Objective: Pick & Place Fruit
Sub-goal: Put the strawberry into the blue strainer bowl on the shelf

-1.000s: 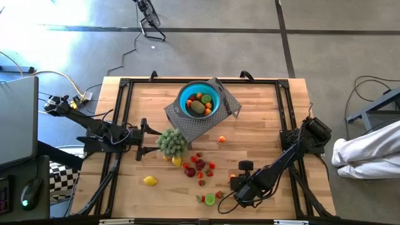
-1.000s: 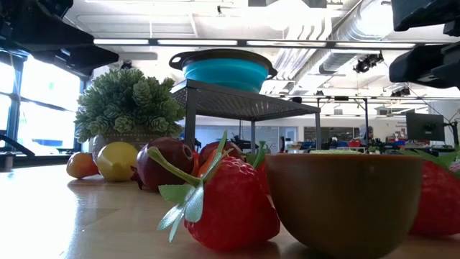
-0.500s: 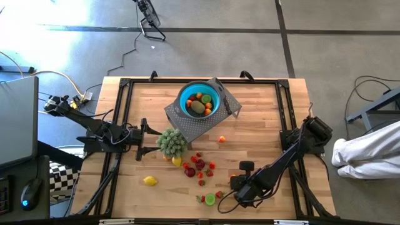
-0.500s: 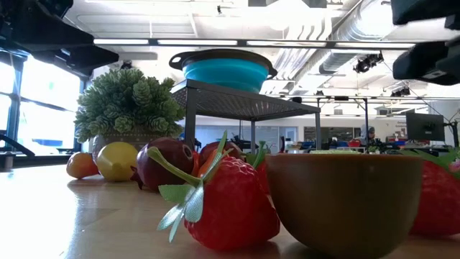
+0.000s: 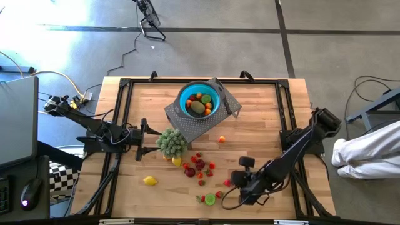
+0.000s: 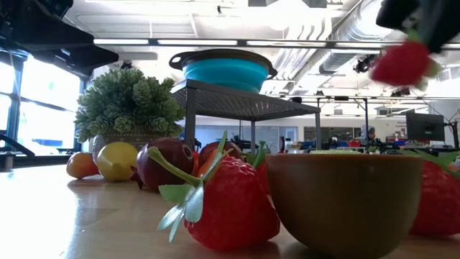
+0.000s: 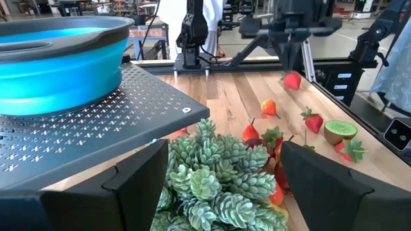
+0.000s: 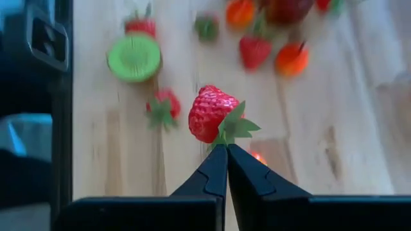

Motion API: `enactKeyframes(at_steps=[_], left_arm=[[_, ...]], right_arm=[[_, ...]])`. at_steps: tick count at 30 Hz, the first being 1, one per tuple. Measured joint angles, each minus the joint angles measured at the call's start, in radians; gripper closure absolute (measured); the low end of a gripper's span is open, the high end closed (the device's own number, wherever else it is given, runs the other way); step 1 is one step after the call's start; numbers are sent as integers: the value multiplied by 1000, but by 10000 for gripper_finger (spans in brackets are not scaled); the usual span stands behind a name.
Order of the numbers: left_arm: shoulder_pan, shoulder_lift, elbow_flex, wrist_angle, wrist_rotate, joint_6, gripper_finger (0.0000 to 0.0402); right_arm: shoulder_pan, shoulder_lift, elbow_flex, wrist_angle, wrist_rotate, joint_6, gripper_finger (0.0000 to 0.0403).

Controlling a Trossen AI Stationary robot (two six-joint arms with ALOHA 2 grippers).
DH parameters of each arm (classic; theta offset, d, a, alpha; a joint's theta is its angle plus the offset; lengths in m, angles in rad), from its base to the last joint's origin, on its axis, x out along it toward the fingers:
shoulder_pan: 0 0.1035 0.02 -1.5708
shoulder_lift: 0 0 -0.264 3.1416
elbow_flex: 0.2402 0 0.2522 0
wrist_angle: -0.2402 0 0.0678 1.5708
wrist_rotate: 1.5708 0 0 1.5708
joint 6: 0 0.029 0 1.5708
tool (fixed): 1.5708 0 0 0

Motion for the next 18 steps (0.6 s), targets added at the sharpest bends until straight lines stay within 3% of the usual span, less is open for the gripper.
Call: enactKeyframes(at_steps=[8, 18], left_arm=[[0, 0, 0, 0, 0, 0, 107], [0, 0, 0, 0, 0, 0, 107]], right_arm=[[-62, -70, 0, 7, 146, -42, 399], [-211, -91, 0, 111, 247, -290, 399]])
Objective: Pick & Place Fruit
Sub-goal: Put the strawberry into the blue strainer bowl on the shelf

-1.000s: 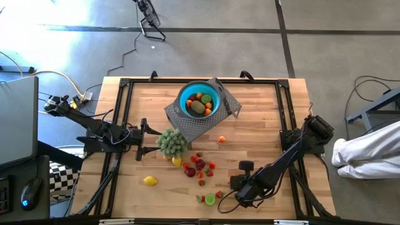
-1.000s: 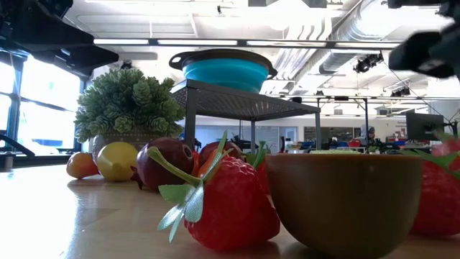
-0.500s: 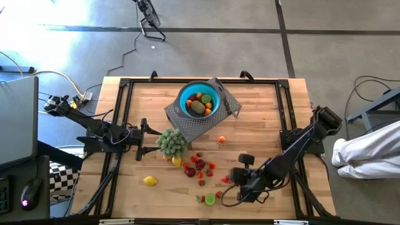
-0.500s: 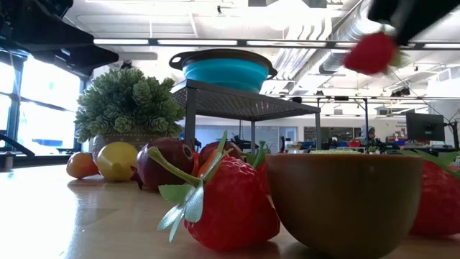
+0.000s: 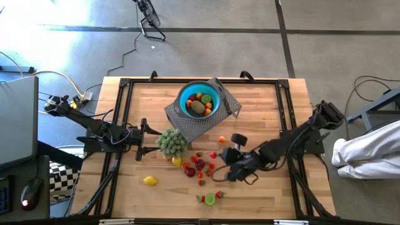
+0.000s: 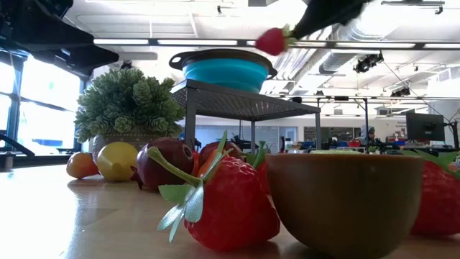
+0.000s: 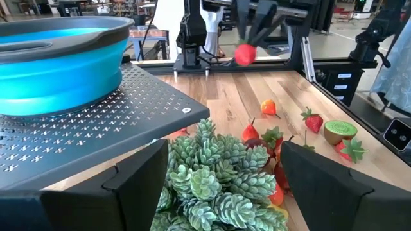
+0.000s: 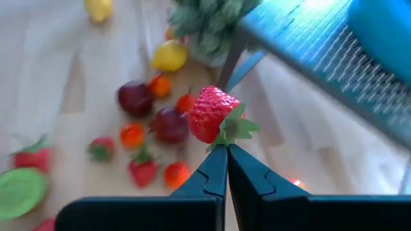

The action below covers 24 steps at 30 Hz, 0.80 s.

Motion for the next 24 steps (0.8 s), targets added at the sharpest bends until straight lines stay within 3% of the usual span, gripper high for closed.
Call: enactKeyframes(at_steps=[11, 24], left_arm=[[0, 0, 0, 0, 0, 1, 107], [0, 1, 1, -46, 0, 6, 107]], right_arm=[[-185, -35, 1, 234, -44, -322, 399], [-405, -84, 117, 204, -168, -601, 399]])
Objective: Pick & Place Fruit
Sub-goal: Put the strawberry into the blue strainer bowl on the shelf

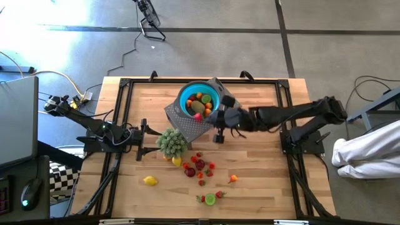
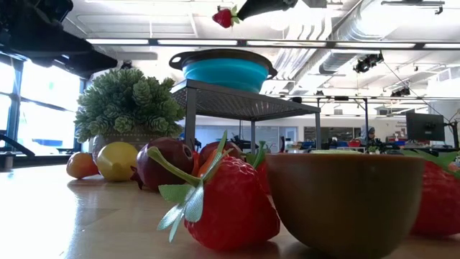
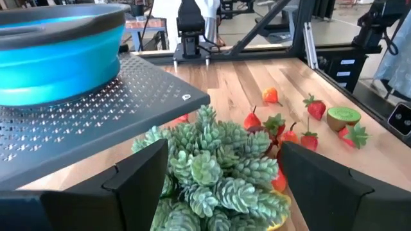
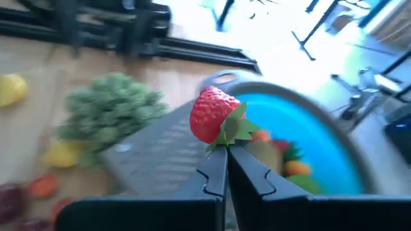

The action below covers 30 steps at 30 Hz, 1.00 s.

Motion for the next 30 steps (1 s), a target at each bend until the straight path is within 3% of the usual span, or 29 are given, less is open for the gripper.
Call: enactKeyframes(at_steps=[5, 15, 20, 30], left_arm=[[0, 0, 0, -7, 0, -1, 107], [0, 0, 0, -7, 0, -1, 107], [0, 0, 0, -6, 0, 2, 107], [0, 0, 0, -6, -1, 9, 107]], right_arm=[[-99, 0, 31, -22, -6, -89, 399], [-289, 0, 32, -12, -182, -214, 399], [-328, 12, 33, 7, -236, -290, 399], [-334, 64, 33, -37, -234, -411, 399]])
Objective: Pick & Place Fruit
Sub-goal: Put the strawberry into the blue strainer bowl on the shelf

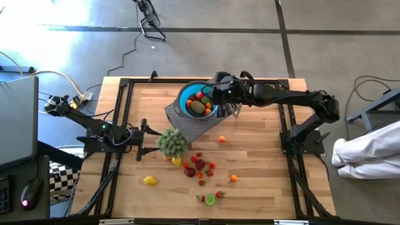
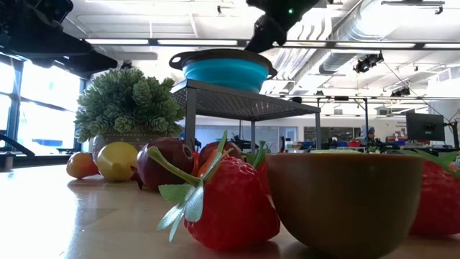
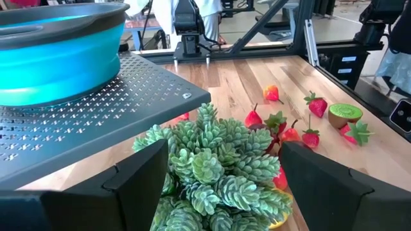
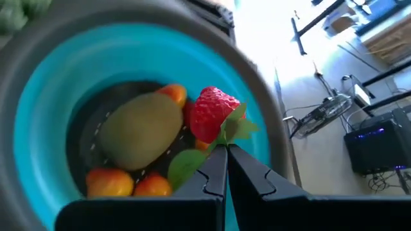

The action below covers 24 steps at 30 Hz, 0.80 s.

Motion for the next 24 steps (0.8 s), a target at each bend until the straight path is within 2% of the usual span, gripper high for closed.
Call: enactKeyframes(at_steps=[8, 16, 19, 24], left_arm=[[0, 0, 0, 0, -2, 38, 107], [0, 0, -1, 1, -2, 43, 107], [0, 0, -1, 0, -2, 43, 107], [0, 0, -1, 0, -2, 43, 107]], right_arm=[[5, 7, 0, -37, 1, -70, 399], [7, 7, 0, -24, 1, -72, 396], [9, 7, 0, -25, 1, -74, 379], [24, 7, 0, -25, 4, -72, 318]])
